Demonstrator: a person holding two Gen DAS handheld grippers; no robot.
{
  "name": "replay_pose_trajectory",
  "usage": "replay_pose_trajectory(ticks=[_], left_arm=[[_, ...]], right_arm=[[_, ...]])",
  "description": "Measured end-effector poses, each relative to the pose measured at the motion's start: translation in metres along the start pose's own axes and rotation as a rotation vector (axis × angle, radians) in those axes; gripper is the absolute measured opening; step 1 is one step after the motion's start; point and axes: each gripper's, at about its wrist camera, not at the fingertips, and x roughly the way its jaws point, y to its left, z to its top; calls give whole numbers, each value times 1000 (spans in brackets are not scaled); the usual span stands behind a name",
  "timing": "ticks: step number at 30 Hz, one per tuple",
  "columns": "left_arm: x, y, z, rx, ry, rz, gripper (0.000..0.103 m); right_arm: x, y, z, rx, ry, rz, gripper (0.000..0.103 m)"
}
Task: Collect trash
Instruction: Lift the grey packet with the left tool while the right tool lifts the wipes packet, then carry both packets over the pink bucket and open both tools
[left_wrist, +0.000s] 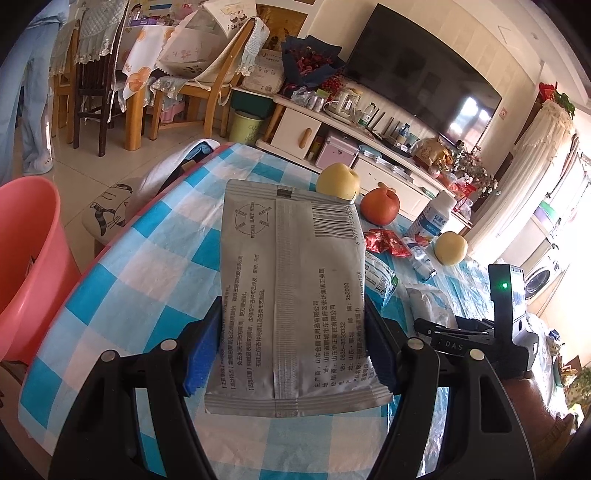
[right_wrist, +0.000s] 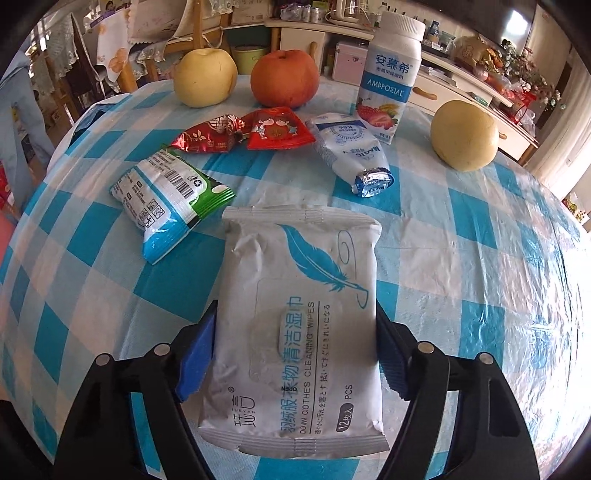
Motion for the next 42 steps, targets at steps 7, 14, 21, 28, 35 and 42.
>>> replay_pose_trajectory(ticks=[7, 14, 21, 28, 35, 42], left_arm=[[-1, 0, 0, 4, -3, -1, 71], [-3, 1, 0, 8, -15, 2, 71], [-14, 10, 5, -17, -54, 12, 71], [-29, 28, 13, -53, -109, 30, 71], [-54, 56, 23, -124, -201, 75, 71], [-88, 100, 29, -263, -332, 220, 71]], right_arm=[[-24, -6, 4, 21, -60, 13, 76], [-50, 5, 9, 13, -118, 66, 76], [-76, 33, 13, -9, -166, 158, 76], [-101, 69, 20, -27, -207, 256, 76], [-125, 129, 28, -101, -242, 339, 76], [-135, 203, 34, -183, -248, 431, 76]])
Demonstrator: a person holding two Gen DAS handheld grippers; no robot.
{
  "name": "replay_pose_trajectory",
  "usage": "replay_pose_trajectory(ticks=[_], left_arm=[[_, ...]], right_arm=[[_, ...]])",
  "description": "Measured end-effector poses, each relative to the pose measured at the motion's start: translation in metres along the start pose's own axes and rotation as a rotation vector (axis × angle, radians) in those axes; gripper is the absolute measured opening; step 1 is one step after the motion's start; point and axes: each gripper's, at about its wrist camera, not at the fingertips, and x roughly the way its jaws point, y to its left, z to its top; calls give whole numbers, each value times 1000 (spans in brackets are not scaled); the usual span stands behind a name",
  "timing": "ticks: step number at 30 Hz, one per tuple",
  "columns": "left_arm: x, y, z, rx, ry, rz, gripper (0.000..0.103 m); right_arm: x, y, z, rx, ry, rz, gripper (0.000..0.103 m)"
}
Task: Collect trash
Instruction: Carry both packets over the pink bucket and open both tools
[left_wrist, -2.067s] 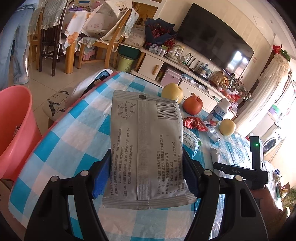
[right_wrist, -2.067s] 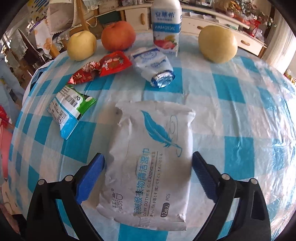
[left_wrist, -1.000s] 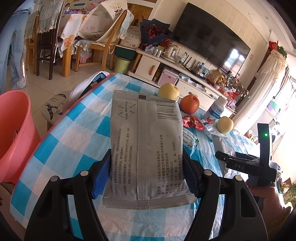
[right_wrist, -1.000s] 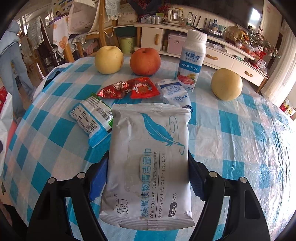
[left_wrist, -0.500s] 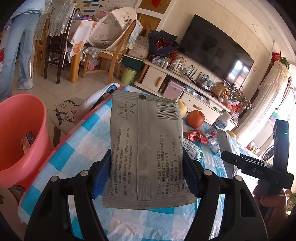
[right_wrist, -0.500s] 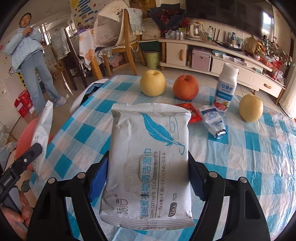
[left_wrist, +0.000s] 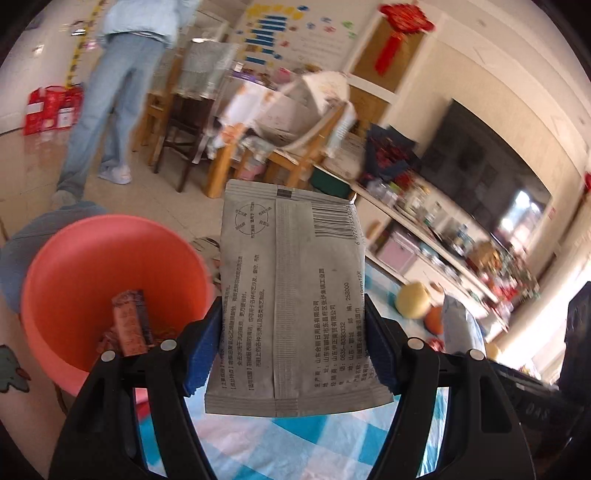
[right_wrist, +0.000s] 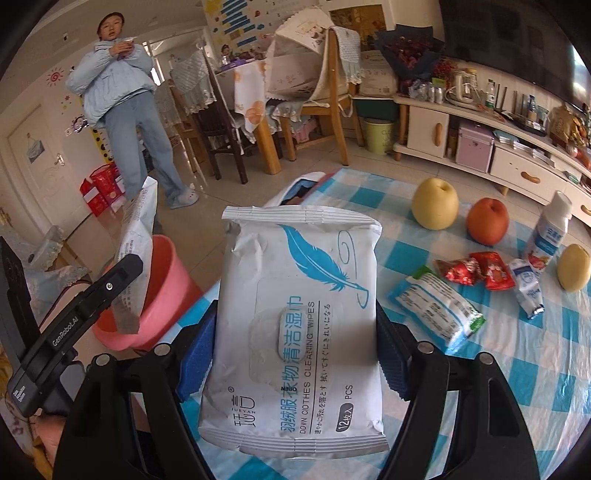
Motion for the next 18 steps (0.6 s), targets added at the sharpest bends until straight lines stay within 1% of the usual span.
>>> replay_pose_trajectory(ticks=[6, 10, 15, 18], left_arm=[[-7, 47, 21, -142, -62, 162, 71], [-6, 77, 32, -215, -68, 244, 71], [-6, 120, 42, -311, -59, 307, 71], [-5, 144, 45, -362, -47, 328, 71]], right_arm=[[32, 62, 15, -58, 10, 86, 76], [56, 103, 26, -92, 23, 151, 76], [87, 145, 37, -134, 37, 195, 76], [107, 163, 43, -146, 45, 206, 76]])
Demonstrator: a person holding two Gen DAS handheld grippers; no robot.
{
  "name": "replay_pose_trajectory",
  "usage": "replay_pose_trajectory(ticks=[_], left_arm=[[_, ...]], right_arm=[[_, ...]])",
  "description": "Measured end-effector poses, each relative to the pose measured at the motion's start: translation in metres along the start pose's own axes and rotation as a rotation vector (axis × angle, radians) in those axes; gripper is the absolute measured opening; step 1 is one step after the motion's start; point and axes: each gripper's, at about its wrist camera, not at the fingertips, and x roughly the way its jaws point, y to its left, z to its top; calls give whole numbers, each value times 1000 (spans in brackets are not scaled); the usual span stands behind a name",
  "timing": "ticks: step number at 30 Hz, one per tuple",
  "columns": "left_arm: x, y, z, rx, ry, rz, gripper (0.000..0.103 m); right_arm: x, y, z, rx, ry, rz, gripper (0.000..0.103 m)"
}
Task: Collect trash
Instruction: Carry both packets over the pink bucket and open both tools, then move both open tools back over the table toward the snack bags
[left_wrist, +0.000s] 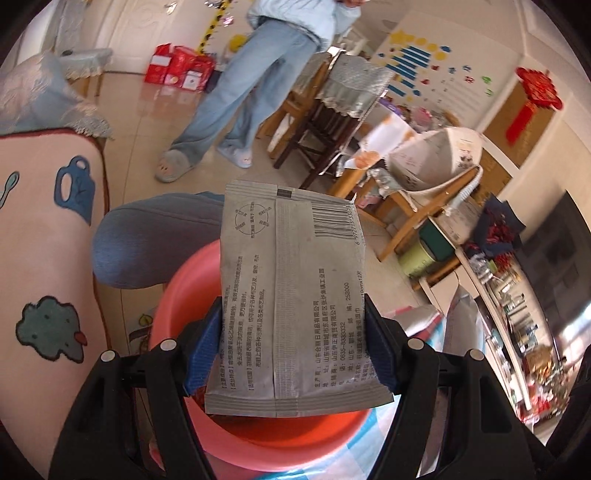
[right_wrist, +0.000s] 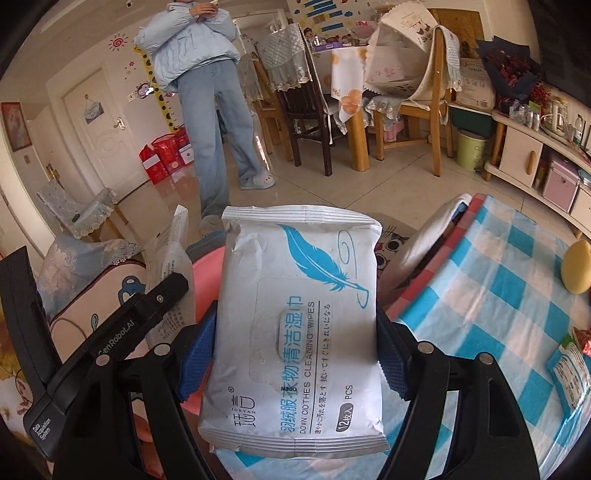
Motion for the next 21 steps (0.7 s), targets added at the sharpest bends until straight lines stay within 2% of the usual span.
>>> replay_pose_trajectory(ticks=[4, 7, 11, 14, 19, 21], left_arm=[[11, 16, 10, -56, 21, 21, 71], [19, 28, 14, -101, 53, 24, 71], [25, 32, 8, -123, 86, 28, 72], [26, 28, 5, -99, 81, 44, 75], [30, 15, 2, -19, 84, 77, 78], [28, 8, -1, 27, 64, 106, 84]], right_arm=[[27, 6, 6, 23, 20, 23, 76], [46, 2, 5, 93, 45, 77, 78], [57, -6, -1, 155, 46, 111, 81], [51, -12, -5, 185, 22, 103, 89], [21, -19, -16, 156, -21, 46, 89], [8, -23, -23, 134, -28, 11, 89]])
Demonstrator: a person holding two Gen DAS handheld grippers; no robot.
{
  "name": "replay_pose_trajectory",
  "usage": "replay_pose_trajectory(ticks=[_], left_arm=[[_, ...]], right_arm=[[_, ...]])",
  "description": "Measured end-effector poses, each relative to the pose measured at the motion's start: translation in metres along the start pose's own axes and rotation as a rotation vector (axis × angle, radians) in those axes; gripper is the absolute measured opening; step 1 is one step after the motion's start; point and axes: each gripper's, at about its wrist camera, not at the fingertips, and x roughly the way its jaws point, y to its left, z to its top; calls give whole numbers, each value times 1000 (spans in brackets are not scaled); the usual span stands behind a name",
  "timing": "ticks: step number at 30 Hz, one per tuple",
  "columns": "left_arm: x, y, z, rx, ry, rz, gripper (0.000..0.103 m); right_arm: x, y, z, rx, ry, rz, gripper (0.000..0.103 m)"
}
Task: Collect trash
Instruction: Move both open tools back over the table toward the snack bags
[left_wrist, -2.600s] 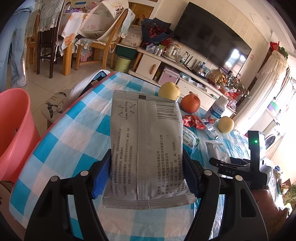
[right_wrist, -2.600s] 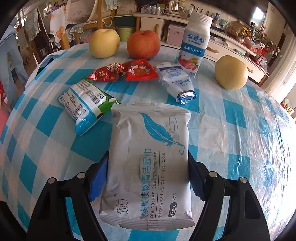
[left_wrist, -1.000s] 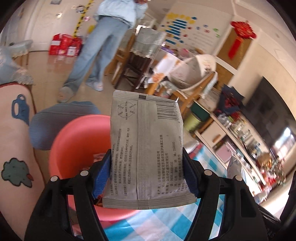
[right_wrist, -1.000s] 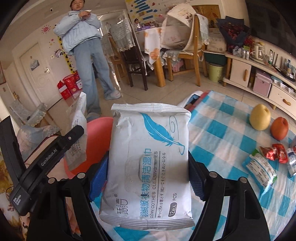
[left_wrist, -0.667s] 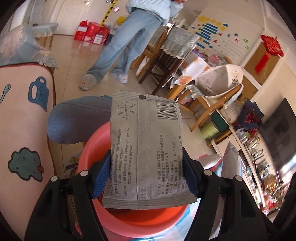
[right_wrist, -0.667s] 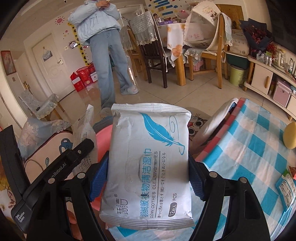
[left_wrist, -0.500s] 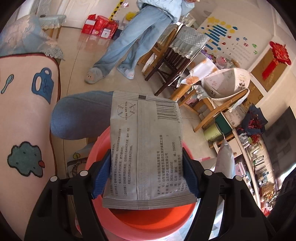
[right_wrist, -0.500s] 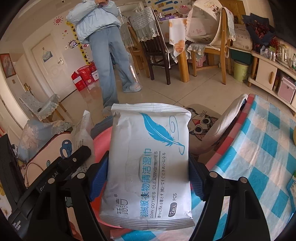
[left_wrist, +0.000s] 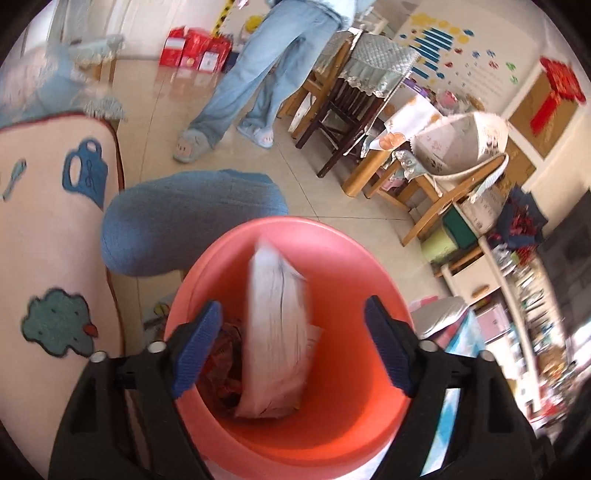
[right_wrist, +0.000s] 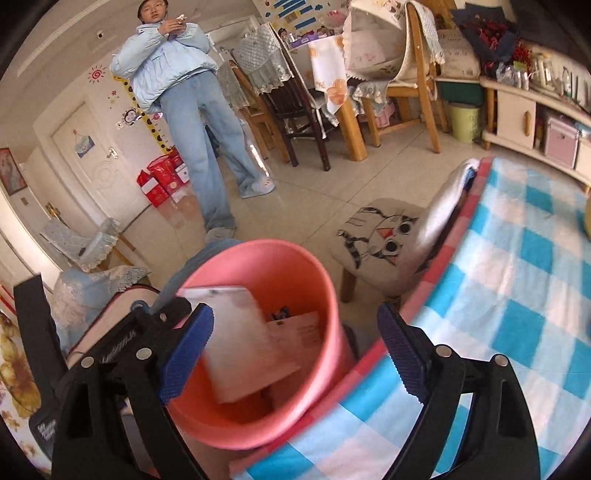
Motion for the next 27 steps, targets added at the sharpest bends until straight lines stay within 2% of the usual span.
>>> replay_pose_trajectory(ticks=[6, 12, 20, 27], left_arm=[[-8, -17, -7, 71, -42, 40, 85], [-16, -31, -17, 146, -81, 33, 85], [-30, -53, -34, 250, -118, -24, 85], [-40, -79, -55, 355, -116, -96, 85]], right_arm=[[-40, -18, -20, -57, 8, -129, 91], [-77, -35, -41, -105, 13, -229, 91], [-120, -50, -62, -116, -2, -269, 91], [-153, -74, -74, -60, -19, -309, 93]])
